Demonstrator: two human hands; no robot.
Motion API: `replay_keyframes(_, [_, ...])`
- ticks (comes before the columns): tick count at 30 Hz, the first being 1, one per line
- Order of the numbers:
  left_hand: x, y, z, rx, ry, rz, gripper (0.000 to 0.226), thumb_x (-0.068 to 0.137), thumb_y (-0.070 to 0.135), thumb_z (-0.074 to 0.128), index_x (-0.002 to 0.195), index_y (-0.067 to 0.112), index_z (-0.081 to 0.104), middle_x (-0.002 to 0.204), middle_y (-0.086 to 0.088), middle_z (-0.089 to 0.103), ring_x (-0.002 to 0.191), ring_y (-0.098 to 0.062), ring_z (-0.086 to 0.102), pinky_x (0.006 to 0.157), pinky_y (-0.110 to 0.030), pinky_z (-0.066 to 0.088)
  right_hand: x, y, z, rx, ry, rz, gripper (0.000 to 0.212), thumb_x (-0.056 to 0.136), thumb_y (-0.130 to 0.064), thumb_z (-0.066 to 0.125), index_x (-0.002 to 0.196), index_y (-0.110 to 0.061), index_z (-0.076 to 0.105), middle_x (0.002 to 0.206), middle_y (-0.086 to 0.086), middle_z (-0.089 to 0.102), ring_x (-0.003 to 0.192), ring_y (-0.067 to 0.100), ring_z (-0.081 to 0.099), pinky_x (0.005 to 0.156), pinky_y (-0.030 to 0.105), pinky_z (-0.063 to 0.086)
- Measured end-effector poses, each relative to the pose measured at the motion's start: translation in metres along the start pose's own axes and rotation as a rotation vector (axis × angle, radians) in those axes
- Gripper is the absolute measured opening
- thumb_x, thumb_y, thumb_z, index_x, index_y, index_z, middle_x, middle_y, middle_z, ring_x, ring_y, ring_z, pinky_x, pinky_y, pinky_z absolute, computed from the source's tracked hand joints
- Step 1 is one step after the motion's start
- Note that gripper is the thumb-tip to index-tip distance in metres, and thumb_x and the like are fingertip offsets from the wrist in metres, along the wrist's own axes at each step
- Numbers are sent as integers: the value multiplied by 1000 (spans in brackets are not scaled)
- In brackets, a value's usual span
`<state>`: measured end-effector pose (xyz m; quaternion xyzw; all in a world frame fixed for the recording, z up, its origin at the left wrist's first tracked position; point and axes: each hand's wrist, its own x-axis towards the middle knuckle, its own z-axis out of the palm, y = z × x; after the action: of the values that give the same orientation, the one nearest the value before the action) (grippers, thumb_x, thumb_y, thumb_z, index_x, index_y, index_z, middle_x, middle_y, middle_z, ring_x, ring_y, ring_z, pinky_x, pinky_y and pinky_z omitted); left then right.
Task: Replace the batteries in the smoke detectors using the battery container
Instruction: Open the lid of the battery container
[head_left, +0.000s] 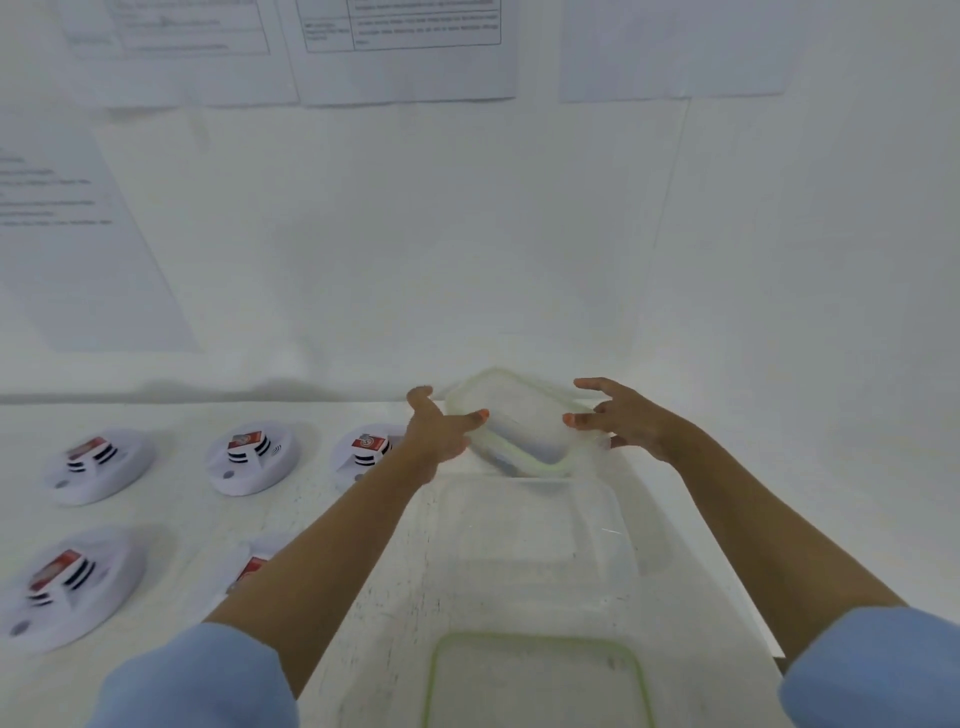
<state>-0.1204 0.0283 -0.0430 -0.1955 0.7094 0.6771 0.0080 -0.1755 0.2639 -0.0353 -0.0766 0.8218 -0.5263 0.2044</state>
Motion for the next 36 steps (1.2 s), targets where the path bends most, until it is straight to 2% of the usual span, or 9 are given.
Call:
replay_keyframes(3, [-2,0,8,-71,-109,22,82,86,9,64,141,27,6,118,-13,49,100,-27,49,81,-37,45,4,-3,2,66,-5,1,43,89,-37,57,129,-26,46,81,3,57,70,16,54,70,27,48])
replay_keyframes(8, [3,0,12,-233,-193,-62,74,89,-2,55,141,28,12,110,-10,52,84,-23,57,86,-44,46,16,-6,9,156,-65,-4,30,97,-29,44,127,-30,48,95,5,60,83,20,55,70,28,50])
replay_keyframes(11, [8,2,8,-260,-201,-99,79,86,-7,57,141,31,15,119,-16,47,83,-21,54,82,-43,46,25,-7,7,249,-106,38,32,95,-19,50,124,-29,48,100,3,60,82,17,56,71,29,52])
replay_keyframes(17, [16,2,9,-335,-233,-173,82,84,-9,57,138,38,17,110,-14,51,83,-22,52,63,-38,46,45,-6,1,333,-234,172,43,92,-13,53,133,-20,43,95,3,58,83,18,54,72,30,50])
replay_keyframes(21, [20,0,7,-315,-249,-166,81,84,-9,58,135,40,18,107,-13,52,89,-24,50,67,-39,48,47,-1,1,423,-249,164,45,92,-11,51,134,-26,40,98,0,59,80,17,56,61,26,55])
replay_keyframes(25, [22,0,7,-284,-284,-144,71,85,-7,58,128,41,27,104,-11,50,90,-25,48,72,-39,46,49,-3,-4,374,-269,92,52,91,-3,51,129,-39,39,96,4,61,72,16,59,64,28,56])
replay_keyframes(30, [20,2,7,-236,-299,-107,56,87,-5,56,121,34,37,113,-13,48,88,-25,49,67,-34,49,53,-8,-5,321,-284,112,48,91,-2,50,130,-31,43,96,5,59,77,17,56,68,27,55])
replay_keyframes(34, [19,3,2,-150,-278,-75,49,88,-5,55,122,27,39,99,-12,52,73,-18,47,62,-28,47,58,-6,-3,405,-320,145,46,91,-5,50,131,-27,43,100,2,54,84,18,51,71,29,54])
replay_keyframes(36, [19,2,-1,-162,-289,-99,52,87,-5,56,126,25,39,95,-10,54,80,-22,47,69,-32,46,57,-8,-1,429,-325,148,42,91,-6,50,125,-31,45,97,1,55,81,17,53,66,28,55])
